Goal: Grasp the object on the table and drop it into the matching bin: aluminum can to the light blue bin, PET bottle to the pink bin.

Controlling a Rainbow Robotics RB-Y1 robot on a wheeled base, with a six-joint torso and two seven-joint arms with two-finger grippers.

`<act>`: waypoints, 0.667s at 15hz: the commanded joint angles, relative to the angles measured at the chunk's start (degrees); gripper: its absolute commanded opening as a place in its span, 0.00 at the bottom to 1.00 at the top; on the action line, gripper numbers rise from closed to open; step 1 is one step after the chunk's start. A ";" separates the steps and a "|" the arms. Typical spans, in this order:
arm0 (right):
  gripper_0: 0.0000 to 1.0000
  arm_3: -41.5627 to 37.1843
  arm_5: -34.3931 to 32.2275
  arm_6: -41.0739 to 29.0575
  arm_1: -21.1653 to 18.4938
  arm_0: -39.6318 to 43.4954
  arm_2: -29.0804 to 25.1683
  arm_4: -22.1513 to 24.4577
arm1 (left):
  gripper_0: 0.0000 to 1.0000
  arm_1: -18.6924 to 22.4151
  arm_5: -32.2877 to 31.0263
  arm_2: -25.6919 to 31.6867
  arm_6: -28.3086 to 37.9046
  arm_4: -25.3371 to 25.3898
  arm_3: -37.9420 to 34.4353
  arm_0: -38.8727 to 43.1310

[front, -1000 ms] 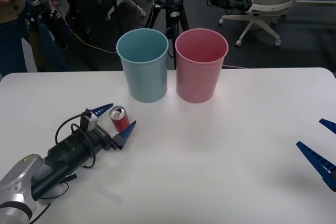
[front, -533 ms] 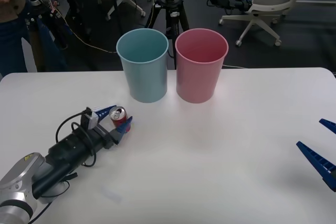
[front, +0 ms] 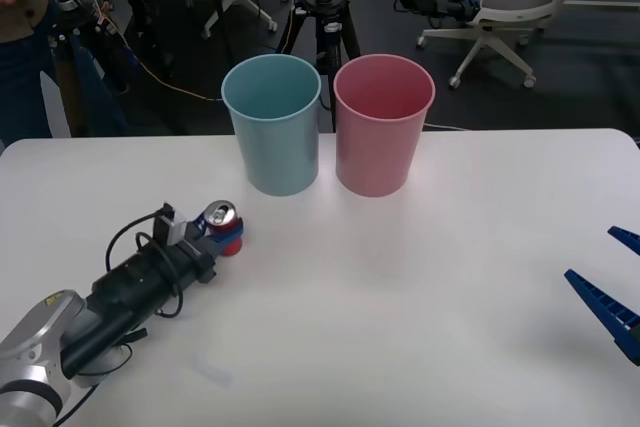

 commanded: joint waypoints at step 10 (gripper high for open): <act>1.00 0.00 0.00 0.00 0.00 0.00 0.00 0.00 | 0.00 6.46 4.25 -1.14 14.91 -1.77 -21.81 11.69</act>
